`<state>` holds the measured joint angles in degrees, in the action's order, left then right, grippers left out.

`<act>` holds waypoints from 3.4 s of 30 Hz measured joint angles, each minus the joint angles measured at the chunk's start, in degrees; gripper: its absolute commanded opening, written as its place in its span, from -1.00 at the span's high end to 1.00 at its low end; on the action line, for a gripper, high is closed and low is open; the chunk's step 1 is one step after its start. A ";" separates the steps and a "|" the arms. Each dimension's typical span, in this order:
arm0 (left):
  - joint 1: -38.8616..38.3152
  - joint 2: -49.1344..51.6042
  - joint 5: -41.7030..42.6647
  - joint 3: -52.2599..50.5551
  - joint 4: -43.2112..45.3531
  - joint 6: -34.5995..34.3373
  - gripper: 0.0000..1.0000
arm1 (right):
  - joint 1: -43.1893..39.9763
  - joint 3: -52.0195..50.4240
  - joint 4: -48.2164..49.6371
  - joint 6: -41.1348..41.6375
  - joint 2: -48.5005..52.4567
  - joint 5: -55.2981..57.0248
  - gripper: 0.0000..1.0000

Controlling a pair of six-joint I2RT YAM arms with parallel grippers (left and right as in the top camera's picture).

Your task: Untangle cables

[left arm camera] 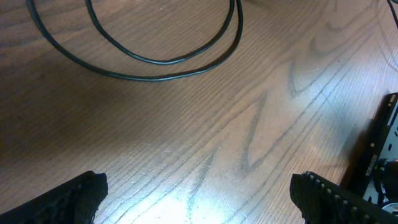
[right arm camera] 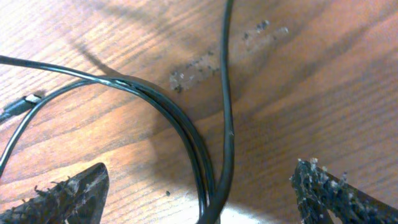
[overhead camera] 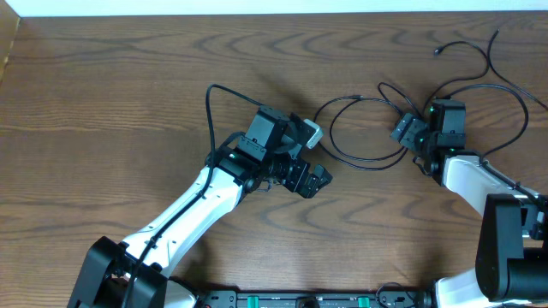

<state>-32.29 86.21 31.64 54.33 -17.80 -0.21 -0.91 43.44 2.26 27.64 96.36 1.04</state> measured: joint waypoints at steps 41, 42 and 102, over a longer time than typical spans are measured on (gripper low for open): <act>0.00 0.00 -4.90 0.00 0.46 0.09 -0.98 | 6.47 -0.13 -9.73 3.02 0.02 5.14 -0.20; 0.00 0.00 -4.96 0.00 0.46 0.09 -0.98 | 6.49 -0.13 -9.99 3.69 0.00 5.31 -0.20; 0.00 0.00 -5.01 0.00 2.21 0.17 -0.99 | -1.95 21.00 -42.62 -33.44 -16.06 -2.01 -0.89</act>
<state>-32.29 86.21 26.63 54.33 -15.59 -0.03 -2.85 64.45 -40.36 -5.80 80.29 -0.97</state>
